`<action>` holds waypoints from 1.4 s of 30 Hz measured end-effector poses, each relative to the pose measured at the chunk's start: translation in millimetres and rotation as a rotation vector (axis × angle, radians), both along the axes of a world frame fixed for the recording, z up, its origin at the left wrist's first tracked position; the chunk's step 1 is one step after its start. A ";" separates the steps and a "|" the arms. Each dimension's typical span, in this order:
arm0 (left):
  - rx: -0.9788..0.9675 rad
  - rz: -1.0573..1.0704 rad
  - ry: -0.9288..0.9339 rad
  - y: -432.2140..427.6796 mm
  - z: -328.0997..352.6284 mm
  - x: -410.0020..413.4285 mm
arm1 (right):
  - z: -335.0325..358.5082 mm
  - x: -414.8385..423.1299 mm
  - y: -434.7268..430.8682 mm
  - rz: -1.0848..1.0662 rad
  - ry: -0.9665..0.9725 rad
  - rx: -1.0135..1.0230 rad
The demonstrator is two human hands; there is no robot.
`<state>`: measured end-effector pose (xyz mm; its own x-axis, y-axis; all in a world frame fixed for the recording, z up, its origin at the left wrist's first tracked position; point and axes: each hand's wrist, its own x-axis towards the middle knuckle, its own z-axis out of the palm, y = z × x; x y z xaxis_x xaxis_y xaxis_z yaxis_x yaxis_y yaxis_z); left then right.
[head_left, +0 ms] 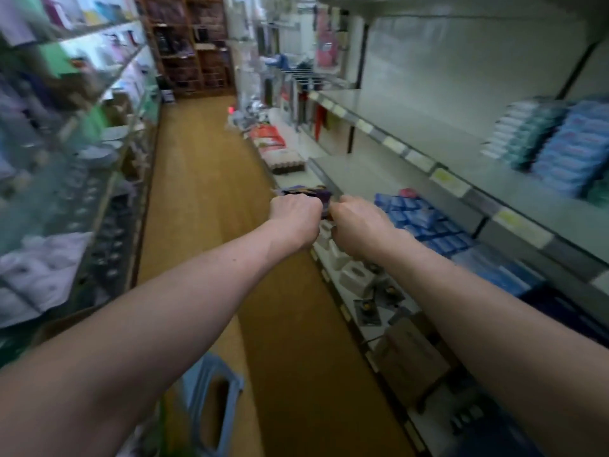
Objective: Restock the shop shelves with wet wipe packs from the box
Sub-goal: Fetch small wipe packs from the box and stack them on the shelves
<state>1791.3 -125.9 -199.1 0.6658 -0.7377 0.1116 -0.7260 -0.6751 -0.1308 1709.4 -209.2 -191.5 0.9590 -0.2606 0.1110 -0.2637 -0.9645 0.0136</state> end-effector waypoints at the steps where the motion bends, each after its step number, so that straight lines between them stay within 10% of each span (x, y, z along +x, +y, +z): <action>1: 0.007 0.033 0.001 22.8 -1.7 6.3 | -3.3 10.1 19.8 0.033 -0.002 0.002; 17: 0.115 0.586 0.167 276.5 -59.7 88.6 | -59.8 148.6 243.9 0.565 0.165 0.054; 42: 0.046 1.159 0.720 414.7 -283.9 144.9 | -278.4 278.6 359.6 1.037 0.669 0.054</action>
